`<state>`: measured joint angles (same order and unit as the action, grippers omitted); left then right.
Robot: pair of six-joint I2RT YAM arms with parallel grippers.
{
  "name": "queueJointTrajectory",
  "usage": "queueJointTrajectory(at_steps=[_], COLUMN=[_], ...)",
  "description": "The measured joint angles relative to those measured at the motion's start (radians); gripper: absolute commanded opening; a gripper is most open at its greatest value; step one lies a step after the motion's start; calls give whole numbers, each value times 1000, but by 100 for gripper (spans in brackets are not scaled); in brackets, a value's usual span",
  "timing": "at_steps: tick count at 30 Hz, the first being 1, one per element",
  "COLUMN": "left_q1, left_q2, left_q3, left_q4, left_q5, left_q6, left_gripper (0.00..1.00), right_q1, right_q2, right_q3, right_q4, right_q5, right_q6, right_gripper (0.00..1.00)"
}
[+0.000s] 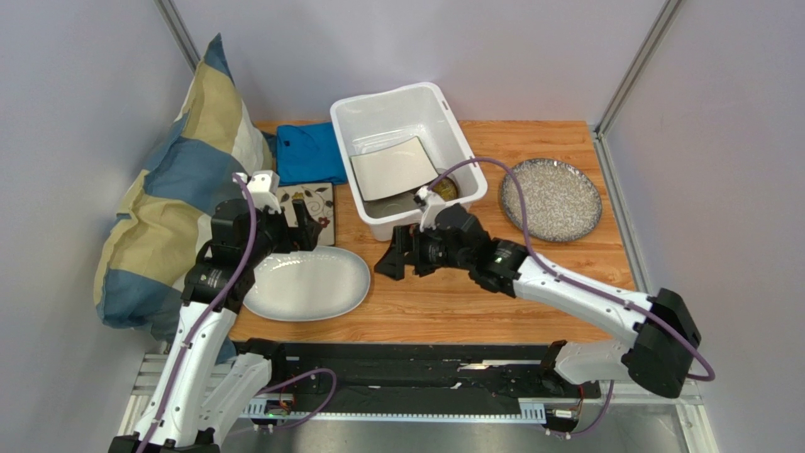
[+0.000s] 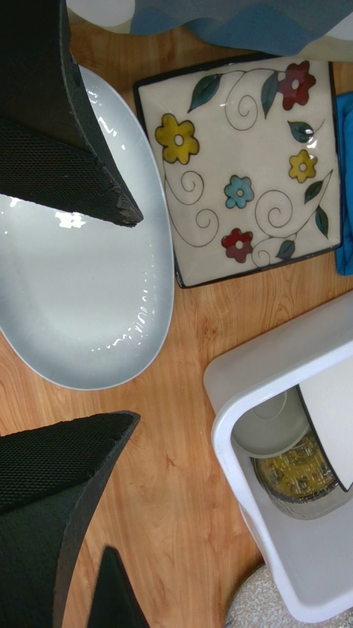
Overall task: Place the plates into the plastic bin on the countertop
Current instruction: Pick up the plate at the center of the board.
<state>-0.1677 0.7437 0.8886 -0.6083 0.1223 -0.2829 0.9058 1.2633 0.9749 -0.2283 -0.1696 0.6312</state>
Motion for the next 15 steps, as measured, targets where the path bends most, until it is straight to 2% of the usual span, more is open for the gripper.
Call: queueJointTrajectory(at_steps=[5,15], left_q1=[0,0], left_q2=[0,0], left_q3=[-2,-11], left_q4=[1,6], left_q5=[3,8], left_q6=[1,1], left_gripper=[99,99], right_q1=[46,45], right_q2=[141,412], right_q3=[-96,-138], right_q4=[207,527], right_q5=[-34,-52], right_q6=[125,285], right_gripper=[90,87])
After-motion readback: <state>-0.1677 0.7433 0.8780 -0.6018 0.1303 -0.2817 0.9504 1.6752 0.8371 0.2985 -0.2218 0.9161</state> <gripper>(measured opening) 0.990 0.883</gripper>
